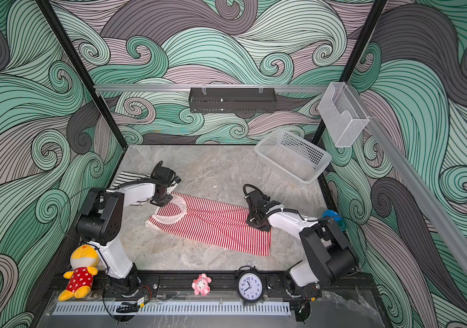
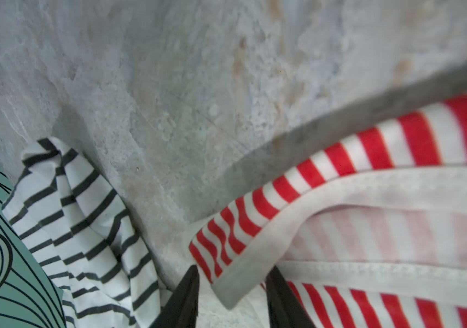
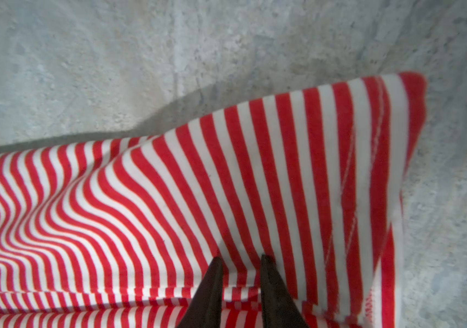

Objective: Fold and stack the tank tops

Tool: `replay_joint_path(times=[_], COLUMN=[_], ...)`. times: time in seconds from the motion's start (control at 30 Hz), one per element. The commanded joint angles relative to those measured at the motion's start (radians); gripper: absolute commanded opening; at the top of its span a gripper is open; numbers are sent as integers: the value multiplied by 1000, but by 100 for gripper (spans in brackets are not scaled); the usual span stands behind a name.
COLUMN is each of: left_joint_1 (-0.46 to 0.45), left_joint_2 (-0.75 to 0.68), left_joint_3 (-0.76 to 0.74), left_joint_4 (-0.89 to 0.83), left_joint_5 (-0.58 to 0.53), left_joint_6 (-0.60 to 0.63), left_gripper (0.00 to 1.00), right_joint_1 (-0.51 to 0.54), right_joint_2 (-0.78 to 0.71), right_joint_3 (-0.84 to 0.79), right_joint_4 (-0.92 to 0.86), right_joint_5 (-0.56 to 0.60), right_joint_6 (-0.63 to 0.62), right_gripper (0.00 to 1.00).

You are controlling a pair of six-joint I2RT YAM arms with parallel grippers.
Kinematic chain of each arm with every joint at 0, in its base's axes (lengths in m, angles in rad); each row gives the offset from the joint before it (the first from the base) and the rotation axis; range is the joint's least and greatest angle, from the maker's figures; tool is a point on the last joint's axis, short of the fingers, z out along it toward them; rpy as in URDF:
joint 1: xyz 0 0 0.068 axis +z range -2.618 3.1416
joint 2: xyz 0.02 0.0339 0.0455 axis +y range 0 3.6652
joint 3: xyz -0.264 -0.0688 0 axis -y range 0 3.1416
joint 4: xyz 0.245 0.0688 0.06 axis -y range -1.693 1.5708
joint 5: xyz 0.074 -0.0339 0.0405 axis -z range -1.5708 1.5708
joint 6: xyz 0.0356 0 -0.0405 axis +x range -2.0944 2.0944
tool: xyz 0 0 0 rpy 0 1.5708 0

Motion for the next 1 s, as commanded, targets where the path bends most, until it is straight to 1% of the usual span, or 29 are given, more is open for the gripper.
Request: replay_joint_path(times=[0.0, 0.17, 0.27, 0.33, 0.4, 0.43, 0.5, 0.57, 0.63, 0.73, 0.87, 0.93, 0.97], left_joint_1=[8, -13, -20, -24, -30, -33, -45, -49, -48, -49, -50, -50, -51], left_joint_2=[129, 289, 388, 459, 524, 543, 570, 547, 497, 374, 221, 153, 117], left_joint_3=[104, 344, 497, 620, 736, 776, 840, 844, 814, 693, 525, 472, 450], left_joint_4=[-116, -195, -226, -272, -317, -328, -338, -340, -348, -320, -238, -247, -267], left_joint_5=[31, 12, 4, 0, 11, 9, -30, -27, -13, -13, -66, -41, -9], left_joint_6=[21, 52, 74, 78, 82, 88, 100, 103, 92, 92, 103, 76, 50], left_gripper=[40, 39, 39, 39, 39, 39, 39, 39, 40, 41, 41, 41, 41], right_joint_1=[7, 35, 82, 134, 208, 236, 285, 308, 309, 294, 202, 156, 129], right_joint_2=[32, 3, -46, -72, -92, -97, -111, -150, -213, -317, -378, -373, -358], right_joint_3=[-45, -96, -138, -154, -149, -136, -98, -61, -41, -20, -28, -39, -38], right_joint_4=[-78, -85, -87, -77, -64, -66, -108, -166, -214, -262, -261, -222, -205], right_joint_5=[-9, -9, -17, -35, -54, -61, -62, -38, -5, 58, 64, 59, 50], right_joint_6=[13, 60, 115, 158, 196, 208, 224, 227, 220, 197, 144, 104, 90], right_gripper=[26, 26, 26, 26, 26, 26, 26, 27, 27, 31, 33, 32, 32])
